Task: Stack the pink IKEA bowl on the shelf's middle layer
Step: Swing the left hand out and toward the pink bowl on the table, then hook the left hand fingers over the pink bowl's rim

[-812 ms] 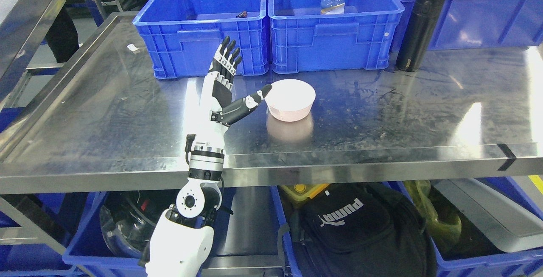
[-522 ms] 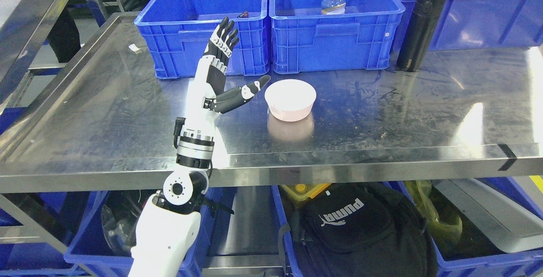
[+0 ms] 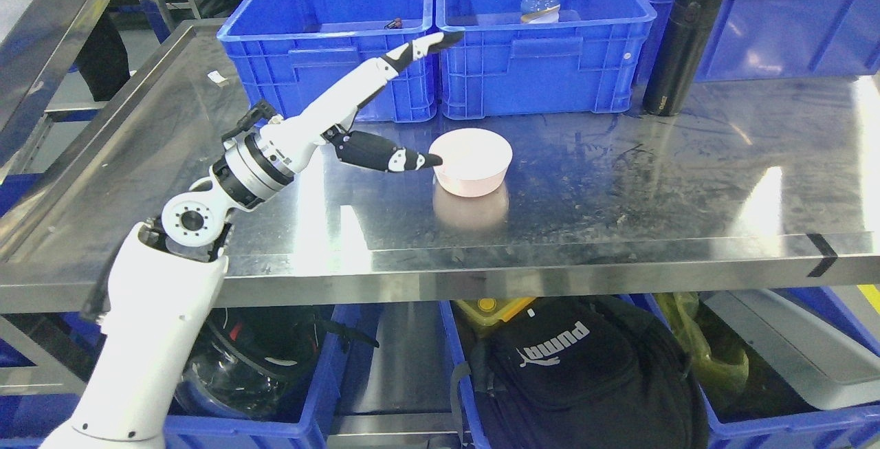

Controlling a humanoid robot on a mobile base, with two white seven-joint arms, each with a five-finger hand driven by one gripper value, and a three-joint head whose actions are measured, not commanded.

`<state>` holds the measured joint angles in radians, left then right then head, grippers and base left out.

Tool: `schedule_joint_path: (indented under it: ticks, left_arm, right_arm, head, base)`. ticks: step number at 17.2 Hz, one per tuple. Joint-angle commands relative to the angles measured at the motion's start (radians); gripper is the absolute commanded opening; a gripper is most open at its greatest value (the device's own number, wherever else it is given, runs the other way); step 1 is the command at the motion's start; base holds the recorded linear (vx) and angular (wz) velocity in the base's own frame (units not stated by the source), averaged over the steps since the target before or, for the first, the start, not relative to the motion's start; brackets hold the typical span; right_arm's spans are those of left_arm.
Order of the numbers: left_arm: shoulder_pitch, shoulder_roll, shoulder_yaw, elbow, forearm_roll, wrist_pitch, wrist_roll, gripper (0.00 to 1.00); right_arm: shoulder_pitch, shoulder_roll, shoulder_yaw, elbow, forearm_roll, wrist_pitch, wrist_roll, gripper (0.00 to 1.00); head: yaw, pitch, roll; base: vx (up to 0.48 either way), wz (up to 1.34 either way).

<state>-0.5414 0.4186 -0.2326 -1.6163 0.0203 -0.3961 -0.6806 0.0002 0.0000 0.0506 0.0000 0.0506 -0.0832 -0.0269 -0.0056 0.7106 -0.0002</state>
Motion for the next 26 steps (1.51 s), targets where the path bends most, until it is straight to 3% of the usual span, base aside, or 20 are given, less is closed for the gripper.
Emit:
schedule_joint_path:
  ticks: [1, 5, 7, 9, 11, 13, 16, 18, 20, 26]
  left_arm:
    - [-0.071, 0.230, 0.015, 0.003, -0.115, 0.005, -0.100, 1.00]
    - [-0.142, 0.232, 0.010, 0.004, -0.170, 0.020, -0.129, 0.96]
    - [-0.260, 0.221, -0.011, 0.001, -0.328, 0.086, -0.215, 0.94]
    - [-0.357, 0.157, -0.121, 0.003, -0.390, 0.184, -0.322, 0.90]
    - [-0.356, 0.117, -0.194, 0.003, -0.422, 0.192, -0.361, 0.88]
    - [-0.338, 0.060, -0.250, 0.003, -0.492, 0.191, -0.387, 0.95]
    - [-0.246, -0.130, -0.275, 0.004, -0.699, 0.191, -0.396, 0.97]
    - [-0.207, -0.216, -0.295, 0.012, -0.837, 0.194, -0.399, 0.95]
    - [-0.215, -0.224, -0.344, 0.050, -0.894, 0.198, -0.398, 0.91]
    - [-0.253, -0.283, -0.335, 0.162, -0.898, 0.194, -0.375, 0.90]
  right_arm:
    - [0.021, -0.017, 0.000, -0.017, 0.000, 0.000, 0.001, 1.00]
    - [0.021, -0.017, 0.000, -0.017, 0.000, 0.000, 0.001, 1.00]
    - [0.021, -0.017, 0.000, -0.017, 0.000, 0.000, 0.001, 1.00]
    - [0.021, -0.017, 0.000, -0.017, 0.000, 0.000, 0.001, 1.00]
    - [0.021, -0.017, 0.000, -0.017, 0.000, 0.000, 0.001, 1.00]
    - [0.021, -0.017, 0.000, -0.017, 0.000, 0.000, 0.001, 1.00]
    - [0.021, -0.017, 0.000, -0.017, 0.000, 0.000, 0.001, 1.00]
    - [0.021, -0.017, 0.000, -0.017, 0.000, 0.000, 0.001, 1.00]
    - [0.021, -0.017, 0.000, -0.017, 0.000, 0.000, 0.001, 1.00]
    - [0.021, -0.017, 0.000, -0.017, 0.000, 0.000, 0.001, 1.00]
  head:
    - [0.0000, 0.000, 0.000]
    - [0.0000, 0.000, 0.000]
    - [0.0000, 0.000, 0.000]
    - [0.0000, 0.000, 0.000]
    - [0.0000, 0.000, 0.000]
    - [0.0000, 0.000, 0.000]
    - [0.0000, 0.000, 0.000]
    - [0.0000, 0.000, 0.000]
    - [0.0000, 0.000, 0.000]
    - [0.0000, 0.000, 0.000]
  base:
    - [0.000, 0.00]
    - [0.000, 0.00]
    - [0.000, 0.00]
    - [0.000, 0.00]
    - [0.000, 0.00]
    - [0.000, 0.00]
    - [0.000, 0.00]
    - [0.000, 0.00]
    - [0.000, 0.00]
    - [0.000, 0.00]
